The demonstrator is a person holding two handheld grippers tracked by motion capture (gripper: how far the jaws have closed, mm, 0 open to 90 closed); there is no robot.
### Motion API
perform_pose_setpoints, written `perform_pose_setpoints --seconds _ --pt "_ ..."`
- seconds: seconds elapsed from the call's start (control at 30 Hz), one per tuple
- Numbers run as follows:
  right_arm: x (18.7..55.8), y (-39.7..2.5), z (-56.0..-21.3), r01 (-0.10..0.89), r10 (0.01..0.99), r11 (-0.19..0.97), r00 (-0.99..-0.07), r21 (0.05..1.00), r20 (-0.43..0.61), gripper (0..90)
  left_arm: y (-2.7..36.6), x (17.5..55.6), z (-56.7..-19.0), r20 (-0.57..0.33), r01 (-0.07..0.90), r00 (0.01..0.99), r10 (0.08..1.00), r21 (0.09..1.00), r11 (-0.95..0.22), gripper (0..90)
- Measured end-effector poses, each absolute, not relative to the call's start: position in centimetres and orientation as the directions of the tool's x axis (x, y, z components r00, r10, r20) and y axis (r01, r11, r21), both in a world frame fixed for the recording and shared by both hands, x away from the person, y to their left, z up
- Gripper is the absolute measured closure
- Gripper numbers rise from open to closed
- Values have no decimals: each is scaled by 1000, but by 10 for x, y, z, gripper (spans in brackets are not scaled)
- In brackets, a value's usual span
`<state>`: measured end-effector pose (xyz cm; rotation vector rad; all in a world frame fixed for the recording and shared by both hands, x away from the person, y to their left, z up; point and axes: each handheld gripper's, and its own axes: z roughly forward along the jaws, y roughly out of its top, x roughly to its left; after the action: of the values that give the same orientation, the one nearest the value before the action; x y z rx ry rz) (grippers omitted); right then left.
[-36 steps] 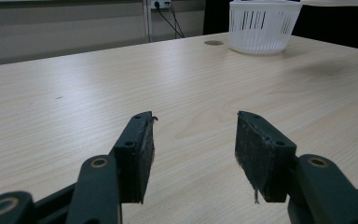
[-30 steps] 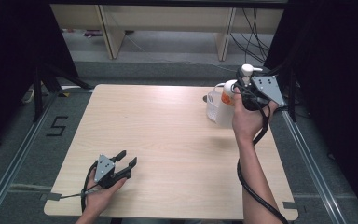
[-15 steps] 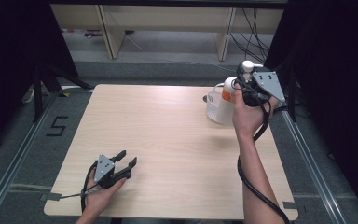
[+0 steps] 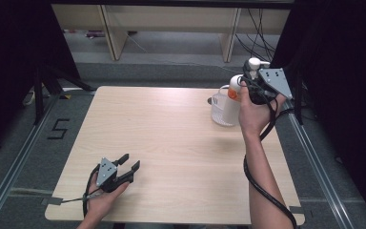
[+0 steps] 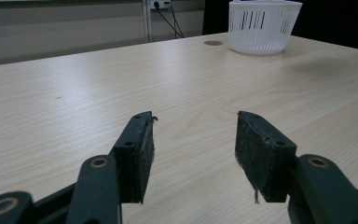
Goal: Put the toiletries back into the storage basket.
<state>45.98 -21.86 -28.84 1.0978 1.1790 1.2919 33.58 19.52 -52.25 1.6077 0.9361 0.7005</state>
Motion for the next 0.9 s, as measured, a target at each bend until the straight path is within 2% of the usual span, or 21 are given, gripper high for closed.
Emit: perform_pose_setpoints --seconds 0.9 --pt "473 -222 -275 -102 999 0 -49 995 -5 600 196 336 -523 -32 214 513 858 973 -92 462"
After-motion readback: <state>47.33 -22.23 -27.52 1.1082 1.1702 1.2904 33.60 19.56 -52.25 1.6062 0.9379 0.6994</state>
